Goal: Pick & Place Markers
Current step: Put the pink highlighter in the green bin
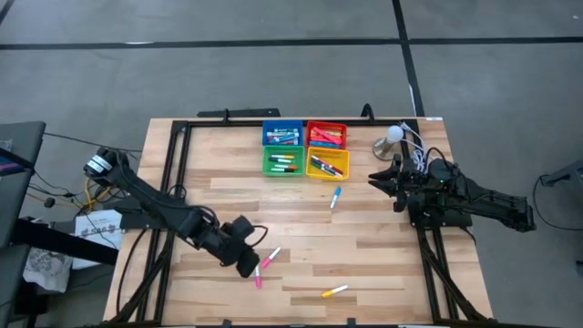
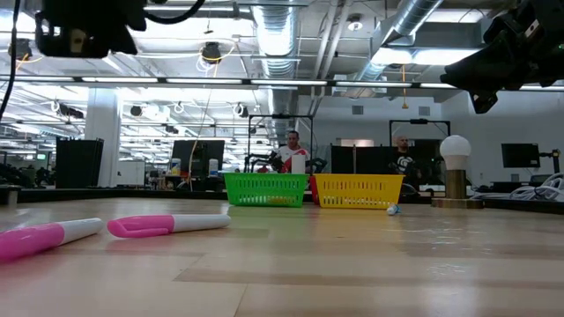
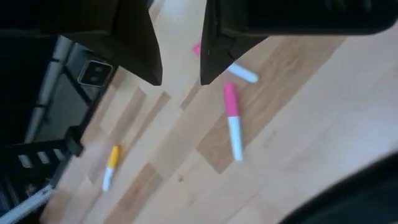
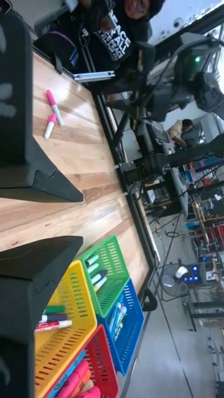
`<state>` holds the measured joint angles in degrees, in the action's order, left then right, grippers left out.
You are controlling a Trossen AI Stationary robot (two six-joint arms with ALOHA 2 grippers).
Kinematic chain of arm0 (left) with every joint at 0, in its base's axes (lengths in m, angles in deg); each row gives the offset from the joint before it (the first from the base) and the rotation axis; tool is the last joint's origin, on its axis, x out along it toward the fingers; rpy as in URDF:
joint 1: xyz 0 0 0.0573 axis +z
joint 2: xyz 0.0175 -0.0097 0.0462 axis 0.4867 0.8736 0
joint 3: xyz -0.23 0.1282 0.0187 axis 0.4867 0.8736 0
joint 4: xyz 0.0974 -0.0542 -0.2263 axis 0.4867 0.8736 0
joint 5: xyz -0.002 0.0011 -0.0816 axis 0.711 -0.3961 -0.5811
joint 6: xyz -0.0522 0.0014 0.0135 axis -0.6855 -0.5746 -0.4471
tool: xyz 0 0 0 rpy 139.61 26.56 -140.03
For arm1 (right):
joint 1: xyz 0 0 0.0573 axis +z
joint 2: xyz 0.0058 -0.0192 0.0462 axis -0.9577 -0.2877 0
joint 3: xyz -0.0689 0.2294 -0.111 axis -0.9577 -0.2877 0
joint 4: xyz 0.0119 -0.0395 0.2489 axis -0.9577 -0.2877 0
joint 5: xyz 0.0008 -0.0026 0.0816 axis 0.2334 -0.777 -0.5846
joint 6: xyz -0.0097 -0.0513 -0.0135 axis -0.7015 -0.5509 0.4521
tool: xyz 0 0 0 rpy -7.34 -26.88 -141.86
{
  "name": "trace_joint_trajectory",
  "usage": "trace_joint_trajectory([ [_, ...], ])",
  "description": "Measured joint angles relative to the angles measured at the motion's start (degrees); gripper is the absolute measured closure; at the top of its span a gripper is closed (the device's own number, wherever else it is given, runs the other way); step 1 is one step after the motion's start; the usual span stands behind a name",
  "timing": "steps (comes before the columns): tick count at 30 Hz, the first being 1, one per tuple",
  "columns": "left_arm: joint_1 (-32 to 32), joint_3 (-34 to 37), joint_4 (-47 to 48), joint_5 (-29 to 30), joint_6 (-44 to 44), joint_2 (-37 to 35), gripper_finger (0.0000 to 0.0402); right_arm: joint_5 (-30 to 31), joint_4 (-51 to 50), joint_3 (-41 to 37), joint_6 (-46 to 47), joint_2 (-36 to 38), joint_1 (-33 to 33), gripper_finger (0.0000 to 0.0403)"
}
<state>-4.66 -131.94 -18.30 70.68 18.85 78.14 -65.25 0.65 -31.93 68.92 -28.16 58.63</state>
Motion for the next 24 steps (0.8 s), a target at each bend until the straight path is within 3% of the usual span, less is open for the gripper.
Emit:
trace_joint_trajectory([
  [7,1.77,2.54,-11.12,-0.53,3.16,1.14,0.0295,-0.01,0.00,0.00,0.00,0.00,0.00,0.0316],
  [14,3.43,2.60,-17.01,-3.83,3.22,8.48,0.0292,-0.04,-0.20,0.02,-0.02,0.00,0.01,0.0316],
  [24,4.77,2.69,-17.59,-5.36,3.11,12.07,0.0209,-0.06,-0.96,0.02,-0.44,0.00,0.01,0.0316],
])
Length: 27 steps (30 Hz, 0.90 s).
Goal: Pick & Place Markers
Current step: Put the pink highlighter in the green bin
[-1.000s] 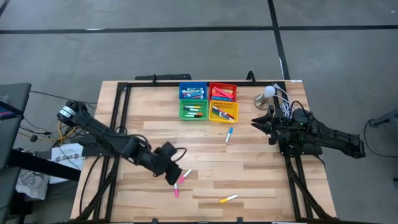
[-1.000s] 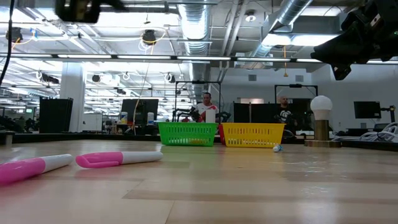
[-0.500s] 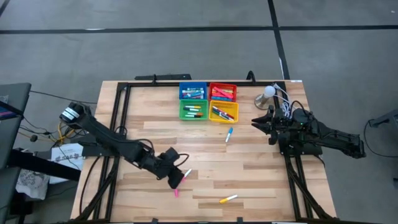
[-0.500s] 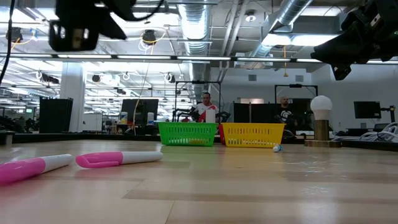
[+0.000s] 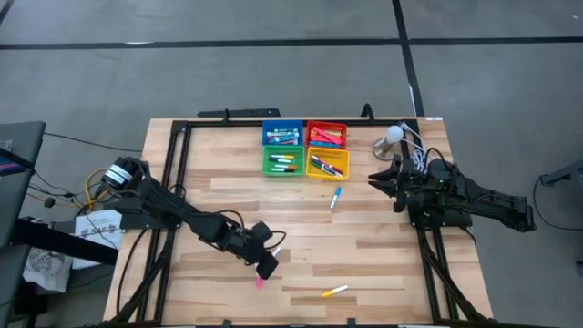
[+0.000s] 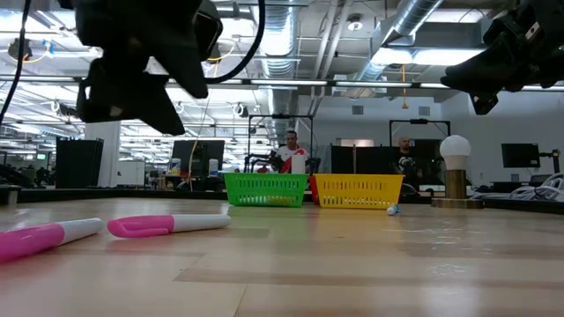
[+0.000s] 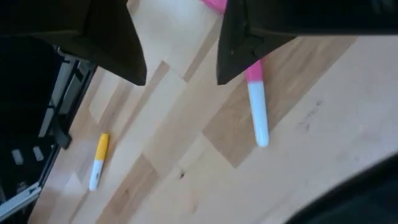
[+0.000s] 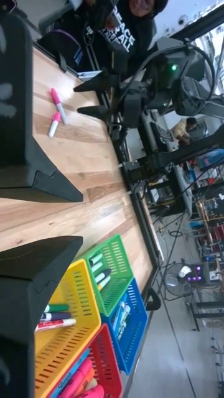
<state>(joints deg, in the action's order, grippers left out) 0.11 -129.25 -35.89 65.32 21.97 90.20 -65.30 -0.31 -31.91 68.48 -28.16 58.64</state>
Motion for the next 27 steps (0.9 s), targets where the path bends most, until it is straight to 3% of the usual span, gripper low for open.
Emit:
trace_joint_trajectory([
  [8,3.27,-0.04,-0.65,-1.19,2.12,1.52,0.0180,0.02,0.01,0.00,-0.07,-0.01,0.00,0.0316],
  [17,3.15,-0.07,-1.34,-2.65,8.53,2.25,0.0199,0.02,0.02,0.00,-0.07,-0.02,-0.01,0.0316],
  [27,2.93,-0.11,-1.80,-6.36,12.01,8.07,0.0215,0.04,-0.09,0.00,-0.09,0.01,-0.02,0.0316],
])
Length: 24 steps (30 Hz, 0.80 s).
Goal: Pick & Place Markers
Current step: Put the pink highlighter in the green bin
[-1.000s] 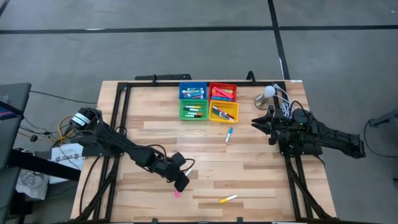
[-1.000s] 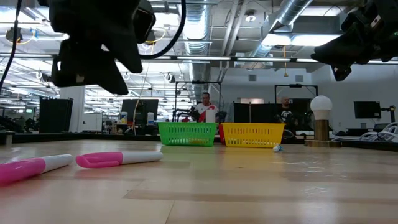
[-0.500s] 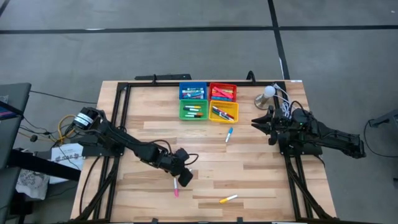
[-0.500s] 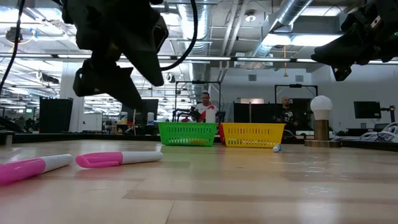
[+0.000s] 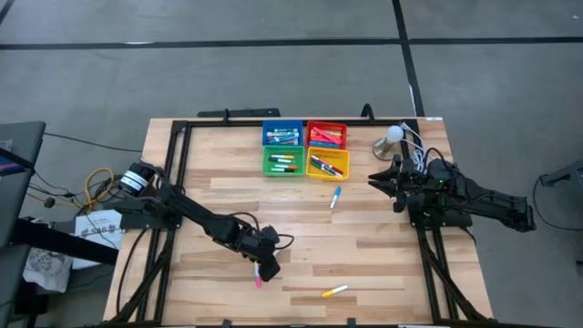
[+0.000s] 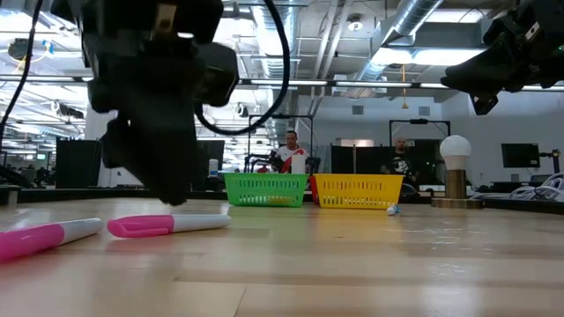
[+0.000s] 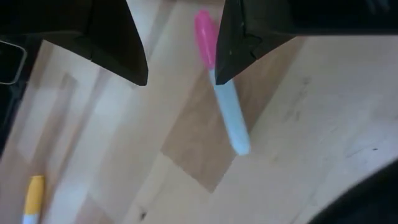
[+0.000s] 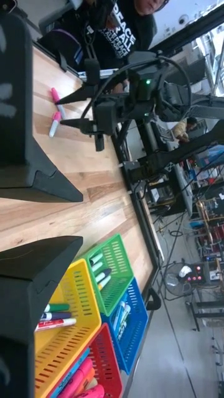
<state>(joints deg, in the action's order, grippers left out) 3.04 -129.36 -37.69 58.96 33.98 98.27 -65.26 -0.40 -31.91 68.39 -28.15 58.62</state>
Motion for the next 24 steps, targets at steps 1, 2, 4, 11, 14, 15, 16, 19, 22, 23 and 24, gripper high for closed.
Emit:
trace_joint_trajectory([
  [1,0.17,0.00,0.40,0.18,0.06,0.02,0.0214,0.02,0.00,0.00,0.00,0.00,0.02,0.0316],
  [2,0.43,0.00,0.38,0.48,0.00,0.26,0.0214,0.04,0.00,0.00,0.01,0.00,0.02,0.0316],
  [4,0.89,0.03,0.71,0.84,-0.10,0.41,0.0213,0.04,0.00,0.00,0.01,0.00,0.02,0.0316],
  [11,1.02,0.02,-0.06,0.70,-0.47,1.69,0.0213,0.04,-0.12,0.00,0.00,-0.02,0.01,0.0316],
  [14,0.87,-0.03,-0.51,0.80,-1.68,3.23,0.0213,0.04,-0.28,0.00,-0.02,-0.02,0.00,0.0316],
  [15,0.85,-0.18,-0.61,0.65,-1.91,3.66,0.0213,0.04,-0.26,0.00,-0.02,-0.02,0.00,0.0316],
  [16,0.85,-0.33,-0.76,0.68,-2.07,4.30,0.0214,0.05,-0.26,0.00,-0.01,0.00,0.02,0.0316],
  [19,0.87,-0.38,-0.50,0.71,-3.15,5.99,0.0218,0.07,-0.27,0.00,-0.02,-0.02,0.02,0.0316],
  [22,0.87,-0.50,-0.30,0.99,-3.16,6.83,0.0234,0.05,-0.26,0.00,-0.02,-0.01,0.01,0.0316],
  [23,0.87,-0.50,-0.14,1.10,-3.04,6.94,0.0242,0.06,-0.27,0.00,-0.02,0.00,0.01,0.0316],
  [24,0.87,-0.50,0.14,1.11,-2.86,6.97,0.0251,0.07,-0.28,0.00,-0.02,-0.02,0.02,0.0316],
])
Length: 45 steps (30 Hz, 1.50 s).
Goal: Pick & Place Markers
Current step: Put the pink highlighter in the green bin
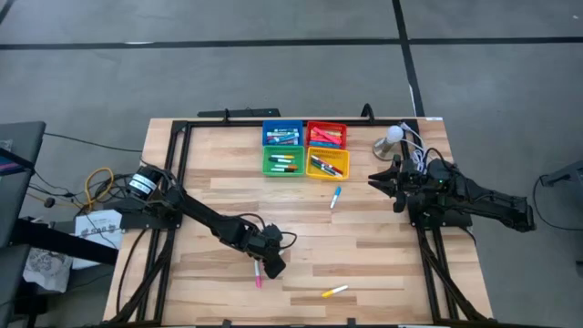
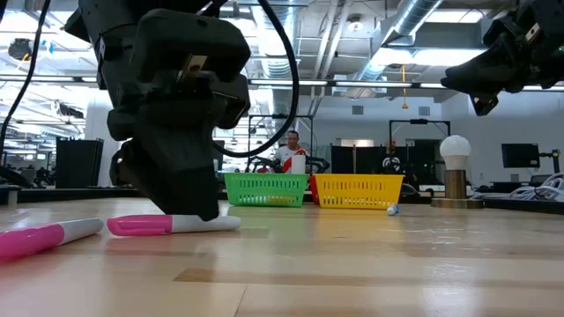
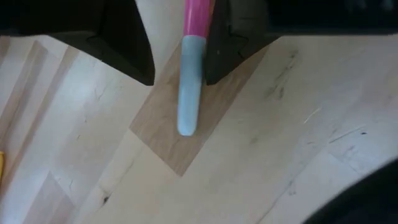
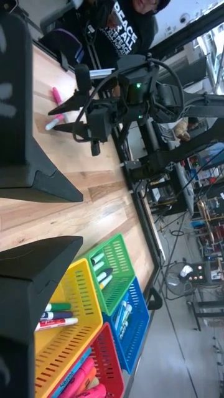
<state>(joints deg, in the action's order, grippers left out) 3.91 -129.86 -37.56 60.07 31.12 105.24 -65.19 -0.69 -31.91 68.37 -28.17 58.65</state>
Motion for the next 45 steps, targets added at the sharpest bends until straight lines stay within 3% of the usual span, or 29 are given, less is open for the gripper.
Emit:
trace_joint_trajectory([
  [12,0.19,0.13,1.71,0.77,6.47,-0.04,0.0361,0.00,0.02,0.00,-0.06,0.02,0.00,0.0316],
  [24,1.16,0.13,1.96,4.11,6.62,-0.20,0.0361,0.02,0.02,0.00,-0.20,0.00,-0.01,0.0316],
  [32,4.96,0.93,7.07,12.85,10.07,-4.93,0.0357,0.02,0.02,0.00,-0.17,0.00,0.00,0.0316],
  [45,10.69,0.81,9.04,10.73,10.99,-8.27,0.0356,0.00,0.02,0.00,-0.02,0.00,0.00,0.0316],
])
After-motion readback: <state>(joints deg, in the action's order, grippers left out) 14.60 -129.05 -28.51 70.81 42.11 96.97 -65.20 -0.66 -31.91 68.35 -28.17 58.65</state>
